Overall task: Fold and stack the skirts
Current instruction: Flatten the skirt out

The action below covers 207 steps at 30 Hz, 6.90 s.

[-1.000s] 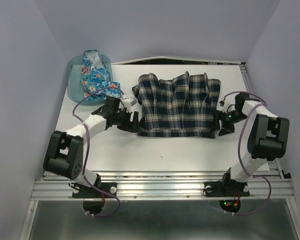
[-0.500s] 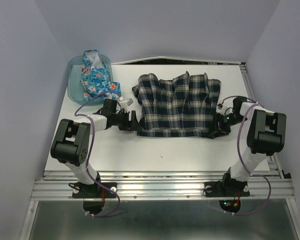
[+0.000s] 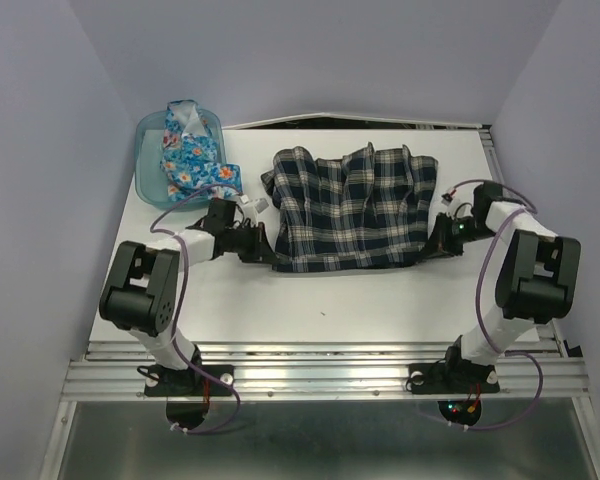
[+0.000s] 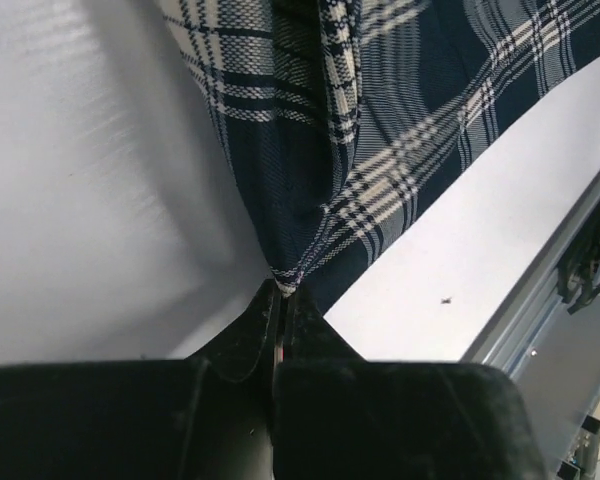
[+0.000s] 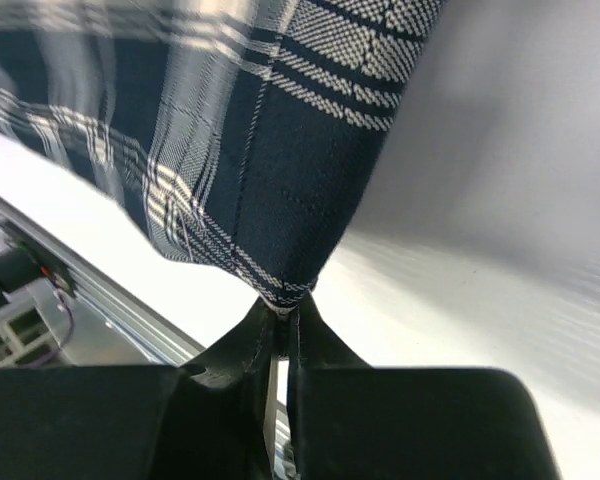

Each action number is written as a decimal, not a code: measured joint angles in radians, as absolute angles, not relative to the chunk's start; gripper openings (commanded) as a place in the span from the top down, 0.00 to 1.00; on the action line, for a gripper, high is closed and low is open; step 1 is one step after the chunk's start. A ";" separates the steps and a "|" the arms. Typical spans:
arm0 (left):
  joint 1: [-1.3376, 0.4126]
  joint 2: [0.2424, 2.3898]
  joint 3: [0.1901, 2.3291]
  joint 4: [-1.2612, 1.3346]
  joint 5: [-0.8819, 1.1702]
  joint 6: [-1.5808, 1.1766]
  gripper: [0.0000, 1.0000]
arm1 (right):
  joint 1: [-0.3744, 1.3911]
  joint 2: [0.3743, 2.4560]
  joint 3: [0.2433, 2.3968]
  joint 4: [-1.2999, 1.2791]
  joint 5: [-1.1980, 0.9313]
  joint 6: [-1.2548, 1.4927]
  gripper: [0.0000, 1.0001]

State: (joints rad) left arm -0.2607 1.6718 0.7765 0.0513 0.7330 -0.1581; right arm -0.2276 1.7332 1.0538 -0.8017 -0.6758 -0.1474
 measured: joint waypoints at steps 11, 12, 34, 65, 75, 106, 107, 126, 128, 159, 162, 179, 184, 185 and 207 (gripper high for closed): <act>-0.279 1.492 1.258 -0.177 0.548 -0.100 1.00 | -0.262 1.618 1.550 -0.874 -0.671 -0.052 0.99; -0.288 1.497 1.293 -0.196 0.525 -0.087 1.00 | -0.259 1.618 1.575 -0.888 -0.661 -0.059 0.99; -0.485 1.709 1.155 -0.491 0.303 0.059 0.82 | -0.194 1.678 1.111 -1.007 -0.415 -0.209 0.99; -0.324 1.734 0.830 -0.058 0.902 -0.058 0.34 | -0.223 1.776 1.072 -0.889 -0.281 -0.181 0.99; -0.385 1.756 0.838 -0.036 0.838 -0.083 1.00 | -0.223 1.686 1.071 -0.898 -0.359 -0.183 0.99; -0.214 1.357 1.222 -0.075 0.914 -0.431 1.00 | -0.243 1.411 1.619 -0.825 -0.596 0.257 0.99; -0.214 1.400 1.245 -0.065 0.907 -0.434 1.00 | -0.243 1.449 1.620 -0.804 -0.596 0.268 0.99; -0.205 2.070 2.126 0.115 0.842 -0.381 1.00 | -0.238 1.971 2.181 -0.356 -0.600 0.406 0.99; -0.201 2.028 2.012 0.156 0.841 -0.354 1.00 | -0.236 1.900 2.008 -0.271 -0.606 0.383 0.99; -0.255 1.799 1.061 -0.253 0.754 0.029 0.72 | -0.221 1.949 1.280 -0.936 -0.495 -0.068 0.67; -0.247 1.787 1.077 -0.307 0.644 0.054 0.51 | -0.224 1.910 1.251 -0.987 -0.480 -0.145 0.28; -0.217 1.693 1.182 -0.417 0.411 0.075 0.33 | -0.221 1.989 1.837 -1.001 -0.471 -0.226 0.49; -0.226 1.763 1.196 -0.341 0.418 0.018 0.47 | -0.177 2.176 1.915 -0.926 -0.459 -0.189 0.59; -0.231 1.776 1.196 -0.332 0.418 0.012 0.49 | -0.166 2.200 1.916 -0.919 -0.448 -0.182 0.61; -0.889 2.094 1.487 -0.283 0.501 0.090 0.49 | -0.093 2.448 2.228 -0.701 -0.187 -0.078 0.23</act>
State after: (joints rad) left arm -0.8890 2.0941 1.4868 -0.2829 0.5011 0.0898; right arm -0.0929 2.4481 2.2280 -0.7013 -0.1871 -0.0784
